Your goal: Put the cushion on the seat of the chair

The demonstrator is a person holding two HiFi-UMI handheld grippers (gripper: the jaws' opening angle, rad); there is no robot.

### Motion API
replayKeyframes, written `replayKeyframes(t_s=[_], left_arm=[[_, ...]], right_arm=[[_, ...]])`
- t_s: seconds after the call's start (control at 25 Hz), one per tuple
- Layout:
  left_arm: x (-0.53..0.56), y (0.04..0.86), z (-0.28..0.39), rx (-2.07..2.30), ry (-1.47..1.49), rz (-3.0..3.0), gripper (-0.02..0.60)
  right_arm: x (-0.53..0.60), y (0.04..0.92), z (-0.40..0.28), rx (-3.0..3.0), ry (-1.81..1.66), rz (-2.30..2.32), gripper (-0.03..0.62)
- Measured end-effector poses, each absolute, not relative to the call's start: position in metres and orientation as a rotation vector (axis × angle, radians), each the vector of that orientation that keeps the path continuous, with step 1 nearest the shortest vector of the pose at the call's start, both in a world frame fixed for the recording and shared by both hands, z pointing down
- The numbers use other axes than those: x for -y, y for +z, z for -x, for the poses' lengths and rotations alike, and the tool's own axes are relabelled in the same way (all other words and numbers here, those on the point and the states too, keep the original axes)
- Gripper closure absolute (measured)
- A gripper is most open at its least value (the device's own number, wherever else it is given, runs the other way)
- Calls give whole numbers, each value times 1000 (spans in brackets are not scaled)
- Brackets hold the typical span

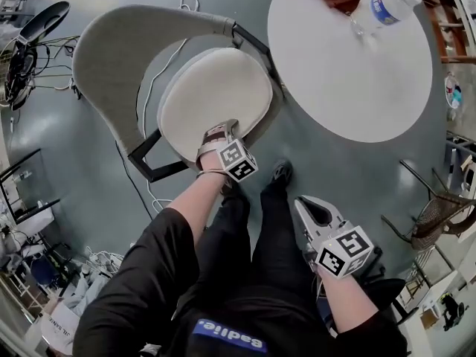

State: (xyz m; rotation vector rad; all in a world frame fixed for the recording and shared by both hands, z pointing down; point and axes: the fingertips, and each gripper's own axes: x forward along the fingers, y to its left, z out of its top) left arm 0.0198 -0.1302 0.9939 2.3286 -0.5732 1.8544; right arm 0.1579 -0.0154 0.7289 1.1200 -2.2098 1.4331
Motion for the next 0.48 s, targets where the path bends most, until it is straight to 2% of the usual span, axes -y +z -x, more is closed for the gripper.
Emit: replayKeyframes(t_s=[0.24,0.48], left_arm=[[122,997,-24,524,1827,-2288,316],[119,956,-35,556,1757,-2321,313]], right_arm=[[6,729,-170,2200,1435,-1149,554],[6,706,-165,2245,1409,-1163,554]])
